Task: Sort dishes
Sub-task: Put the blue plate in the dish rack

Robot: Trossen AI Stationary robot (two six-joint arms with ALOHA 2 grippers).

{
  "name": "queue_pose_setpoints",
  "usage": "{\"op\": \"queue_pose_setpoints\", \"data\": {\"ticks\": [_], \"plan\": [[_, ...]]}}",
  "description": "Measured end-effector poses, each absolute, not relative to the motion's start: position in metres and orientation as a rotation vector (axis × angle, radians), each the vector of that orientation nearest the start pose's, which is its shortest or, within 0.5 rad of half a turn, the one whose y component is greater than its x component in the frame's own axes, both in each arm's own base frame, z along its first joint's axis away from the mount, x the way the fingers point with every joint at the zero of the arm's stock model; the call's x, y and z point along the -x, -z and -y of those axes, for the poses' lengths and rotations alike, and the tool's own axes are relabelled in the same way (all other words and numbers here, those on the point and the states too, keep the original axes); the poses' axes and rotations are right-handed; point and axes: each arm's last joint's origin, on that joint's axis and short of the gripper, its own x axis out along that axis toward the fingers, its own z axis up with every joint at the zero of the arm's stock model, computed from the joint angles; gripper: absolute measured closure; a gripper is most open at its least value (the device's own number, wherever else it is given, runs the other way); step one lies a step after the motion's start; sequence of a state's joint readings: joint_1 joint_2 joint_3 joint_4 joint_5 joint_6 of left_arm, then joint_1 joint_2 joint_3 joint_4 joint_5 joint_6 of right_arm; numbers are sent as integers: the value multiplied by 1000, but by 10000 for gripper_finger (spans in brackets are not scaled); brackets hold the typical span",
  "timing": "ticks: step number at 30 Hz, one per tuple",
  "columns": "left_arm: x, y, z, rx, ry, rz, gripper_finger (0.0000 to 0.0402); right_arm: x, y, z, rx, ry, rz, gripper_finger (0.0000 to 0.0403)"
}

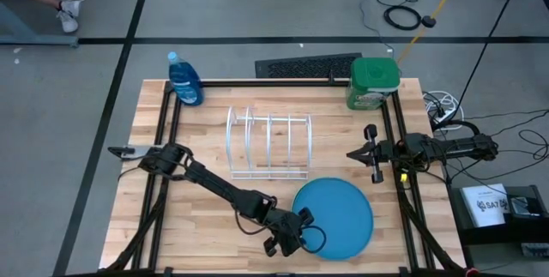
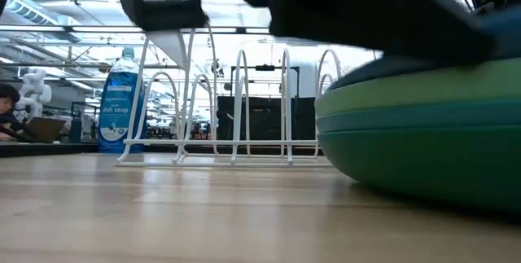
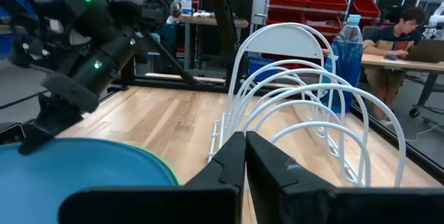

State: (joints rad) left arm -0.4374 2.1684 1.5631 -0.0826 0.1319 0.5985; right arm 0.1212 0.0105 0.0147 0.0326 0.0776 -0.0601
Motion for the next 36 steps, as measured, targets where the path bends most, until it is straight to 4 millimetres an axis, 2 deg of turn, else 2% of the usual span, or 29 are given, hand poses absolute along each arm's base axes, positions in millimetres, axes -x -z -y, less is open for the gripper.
{"op": "queue_pose_setpoints", "data": {"ticks": [10, 19, 29, 36], "plan": [[-430, -196, 207, -499, 807, -447, 396, -97, -171, -10, 8, -44, 37, 394], [-418, -258, 197, -443, 708, -324, 399, -97, -171, -10, -17, -44, 37, 394], [-385, -337, 178, -418, 663, -163, 401, -97, -173, -9, -91, -44, 58, 394], [-360, -365, 167, -427, 646, -179, 401, -96, -181, -9, -59, -45, 139, 394]]}}
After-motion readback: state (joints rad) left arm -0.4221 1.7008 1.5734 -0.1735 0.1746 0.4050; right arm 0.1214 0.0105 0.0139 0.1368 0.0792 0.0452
